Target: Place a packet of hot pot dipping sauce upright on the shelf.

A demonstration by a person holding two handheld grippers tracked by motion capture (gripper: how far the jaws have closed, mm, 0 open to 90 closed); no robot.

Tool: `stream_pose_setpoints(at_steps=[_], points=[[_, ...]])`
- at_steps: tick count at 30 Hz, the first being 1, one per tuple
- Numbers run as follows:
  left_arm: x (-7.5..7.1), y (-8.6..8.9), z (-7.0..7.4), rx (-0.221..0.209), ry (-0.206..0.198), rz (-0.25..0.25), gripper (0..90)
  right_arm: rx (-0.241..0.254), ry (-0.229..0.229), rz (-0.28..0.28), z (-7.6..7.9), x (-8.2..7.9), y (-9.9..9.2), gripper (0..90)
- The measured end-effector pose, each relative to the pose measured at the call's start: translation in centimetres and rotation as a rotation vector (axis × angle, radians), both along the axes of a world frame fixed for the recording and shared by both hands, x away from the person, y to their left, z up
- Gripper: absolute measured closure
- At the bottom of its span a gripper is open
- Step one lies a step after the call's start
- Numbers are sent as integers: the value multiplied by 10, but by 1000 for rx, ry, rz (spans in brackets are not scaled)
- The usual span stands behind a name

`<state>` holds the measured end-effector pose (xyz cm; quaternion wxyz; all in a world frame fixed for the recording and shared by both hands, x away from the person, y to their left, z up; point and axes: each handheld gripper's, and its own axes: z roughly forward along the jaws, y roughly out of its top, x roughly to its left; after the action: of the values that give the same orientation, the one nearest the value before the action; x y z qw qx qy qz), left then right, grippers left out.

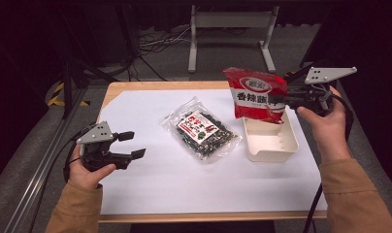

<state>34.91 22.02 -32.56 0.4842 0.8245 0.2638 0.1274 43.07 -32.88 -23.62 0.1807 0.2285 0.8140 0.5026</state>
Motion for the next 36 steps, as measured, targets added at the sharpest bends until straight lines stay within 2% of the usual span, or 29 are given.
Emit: stream_pose_setpoints(at_steps=[12, 18, 30, 36], points=[[2, 1, -2, -3, 8, 6, 289, 58, 13, -72, -4, 19, -22, 897], [3, 1, -3, -6, 17, 10, 289, 113, 21, -99, -12, 34, -34, 898], [4, 1, -4, -2, 17, 8, 289, 109, 48, -108, -29, 51, -43, 897], [5, 1, -6, 2, 23, 6, 289, 85, 78, -95, -43, 60, -43, 897]])
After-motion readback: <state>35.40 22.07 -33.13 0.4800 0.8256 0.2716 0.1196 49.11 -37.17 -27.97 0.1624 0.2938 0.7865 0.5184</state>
